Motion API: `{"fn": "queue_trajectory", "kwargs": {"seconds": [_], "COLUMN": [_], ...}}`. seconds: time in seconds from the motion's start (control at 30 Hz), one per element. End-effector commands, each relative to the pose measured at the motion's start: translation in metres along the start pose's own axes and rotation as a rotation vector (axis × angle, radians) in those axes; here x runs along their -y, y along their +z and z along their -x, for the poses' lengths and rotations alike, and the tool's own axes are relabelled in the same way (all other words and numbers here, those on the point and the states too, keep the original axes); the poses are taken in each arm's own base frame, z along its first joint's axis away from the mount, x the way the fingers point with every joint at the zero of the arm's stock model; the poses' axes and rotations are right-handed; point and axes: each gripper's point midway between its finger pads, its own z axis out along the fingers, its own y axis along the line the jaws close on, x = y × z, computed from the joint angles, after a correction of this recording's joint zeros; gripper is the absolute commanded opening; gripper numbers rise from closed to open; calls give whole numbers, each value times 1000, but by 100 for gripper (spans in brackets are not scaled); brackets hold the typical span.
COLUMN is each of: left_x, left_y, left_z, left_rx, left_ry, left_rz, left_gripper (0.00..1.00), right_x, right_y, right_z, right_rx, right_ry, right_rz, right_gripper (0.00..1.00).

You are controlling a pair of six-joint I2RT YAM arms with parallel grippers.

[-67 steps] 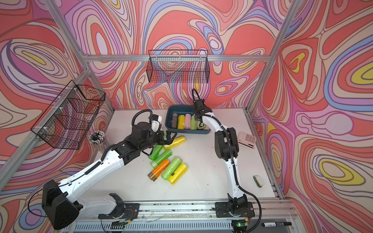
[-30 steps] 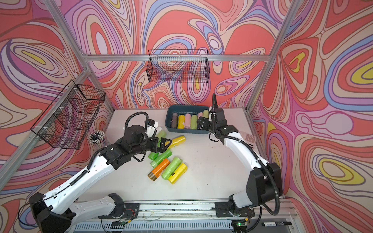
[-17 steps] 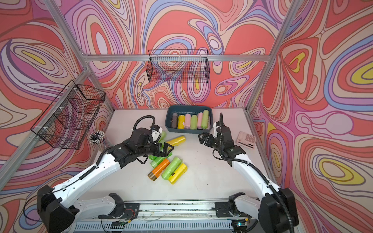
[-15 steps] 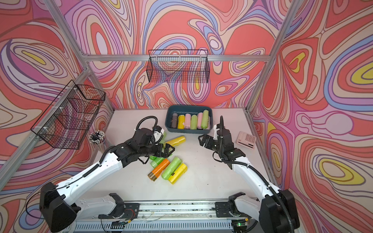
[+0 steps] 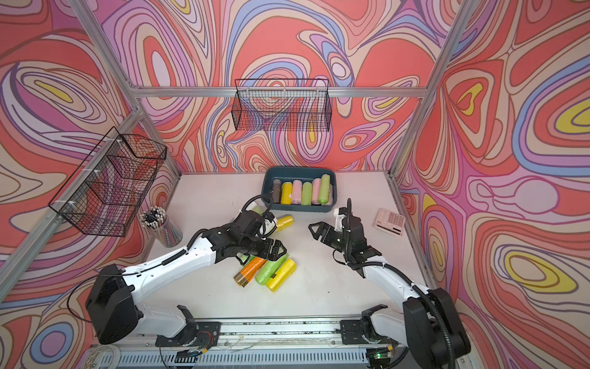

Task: Put the roll of trash bags into the storage box
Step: Pick up the roll of trash bags from the center of the board.

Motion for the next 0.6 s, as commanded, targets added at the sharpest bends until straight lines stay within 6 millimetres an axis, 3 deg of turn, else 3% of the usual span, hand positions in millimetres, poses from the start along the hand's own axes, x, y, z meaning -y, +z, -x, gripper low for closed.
{"fn": "queue_trajectory", "kwargs": {"seconds": [0.0, 0.23, 0.57], "left_x": [3, 2, 11], "left_y": [-3, 4, 26], "left_z": [-2, -19, -39], "left_rx": [-13, -47, -125], "left_ry": [10, 17, 45], "left_rz": [18, 12, -19], "left_gripper": [83, 79, 75], "right_x": [-7, -3, 1], "right_y": [0, -4, -29], "right_z": [5, -7, -22], "right_rx": [12, -21, -48], "right_ry": [-11, -8, -30], "right_rz": [20, 23, -25], "right_gripper": [94, 93, 94]}}
